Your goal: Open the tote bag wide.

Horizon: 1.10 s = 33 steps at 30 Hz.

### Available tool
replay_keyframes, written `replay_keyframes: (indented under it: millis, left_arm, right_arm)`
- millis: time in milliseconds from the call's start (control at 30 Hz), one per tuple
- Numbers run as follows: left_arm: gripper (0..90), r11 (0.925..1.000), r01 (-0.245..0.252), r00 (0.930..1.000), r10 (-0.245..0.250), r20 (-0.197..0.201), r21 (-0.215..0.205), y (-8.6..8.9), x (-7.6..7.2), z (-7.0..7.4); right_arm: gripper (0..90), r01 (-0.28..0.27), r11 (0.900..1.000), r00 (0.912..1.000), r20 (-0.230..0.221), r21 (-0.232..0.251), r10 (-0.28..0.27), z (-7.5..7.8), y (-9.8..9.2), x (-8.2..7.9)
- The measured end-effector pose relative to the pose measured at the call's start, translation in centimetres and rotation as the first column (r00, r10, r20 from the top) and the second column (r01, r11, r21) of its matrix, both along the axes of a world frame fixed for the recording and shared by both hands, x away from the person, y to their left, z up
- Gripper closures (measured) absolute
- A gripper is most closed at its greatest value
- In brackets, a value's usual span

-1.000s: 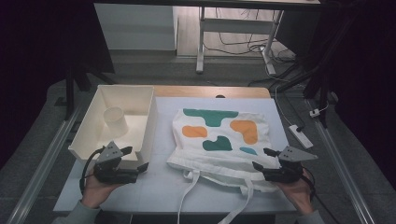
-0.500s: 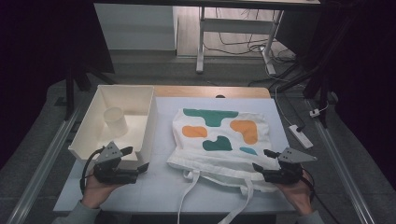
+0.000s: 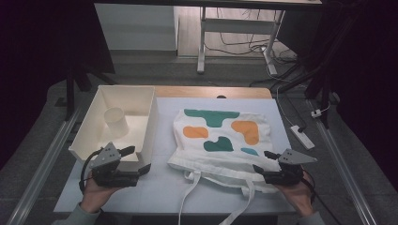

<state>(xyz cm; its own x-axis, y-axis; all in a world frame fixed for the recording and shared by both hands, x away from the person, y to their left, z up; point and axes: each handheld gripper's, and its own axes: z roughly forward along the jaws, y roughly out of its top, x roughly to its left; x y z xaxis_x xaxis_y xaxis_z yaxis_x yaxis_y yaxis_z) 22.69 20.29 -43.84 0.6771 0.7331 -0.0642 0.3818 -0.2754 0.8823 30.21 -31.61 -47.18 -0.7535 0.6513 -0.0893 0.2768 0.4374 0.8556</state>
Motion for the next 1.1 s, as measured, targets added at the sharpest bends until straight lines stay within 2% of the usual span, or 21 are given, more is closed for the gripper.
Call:
replay_keyframes:
  millis: [100,400,467,567,600,633,667,733,1000,1100]
  left_arm:
    - [15.4,0.9997,0.021,0.9996,-0.021,0.018,0.016,-0.8,-0.1,0.5]
    - [16.0,0.9948,0.09,0.9954,-0.092,0.028,0.048,-3.1,0.0,1.0]
    - [16.4,0.9919,0.113,0.9931,-0.115,0.025,0.058,-3.8,0.1,1.1]
    - [17.0,0.9837,0.161,0.9868,-0.162,0.006,0.082,-5.4,0.4,0.8]
    - [17.1,0.9837,0.161,0.9868,-0.162,0.006,0.082,-5.4,0.4,0.8]
    - [17.0,0.9781,0.184,0.9828,-0.185,-0.005,0.097,-6.2,0.6,0.6]
    - [17.0,0.9781,0.184,0.9828,-0.185,-0.005,0.097,-6.2,0.6,0.6]
    - [17.0,0.9718,0.21,0.9778,-0.208,-0.023,0.108,-7.2,1.1,0.3]
    - [17.4,0.9665,0.231,0.9727,-0.226,-0.051,0.112,-8.7,2.5,-0.7]
    - [17.7,0.9589,0.255,0.9665,-0.25,-0.061,0.123,-9.7,2.8,-1.1]
  right_arm:
    - [29.9,0.002,1.0,1.0,0.003,-0.003,-0.002,0.0,0.0,0.0]
    - [30.2,-0.006,1.0,1.0,-0.001,-0.005,0.006,-0.1,0.3,0.0]
    - [30.2,-0.009,1.0,1.0,-0.002,-0.008,0.009,-0.2,0.4,-0.1]
    - [30.3,-0.012,1.0,0.9999,-0.006,-0.01,0.012,-0.3,0.5,-0.1]
    - [30.3,-0.012,1.0,0.9999,-0.007,-0.013,0.012,-0.3,0.5,-0.1]
    - [30.4,-0.013,1.0,0.9999,-0.006,-0.011,0.013,-0.3,0.6,0.0]
    - [30.4,-0.013,1.0,0.9999,-0.006,-0.011,0.013,-0.3,0.6,0.0]
    - [30.5,-0.017,1.0,0.9998,-0.008,-0.016,0.016,-0.4,0.6,-0.1]
    - [30.9,-0.027,0.999,0.9996,-0.005,-0.017,0.027,-0.5,0.9,-0.2]
    - [30.9,-0.028,0.999,0.9996,-0.008,-0.016,0.028,-0.6,0.9,-0.3]
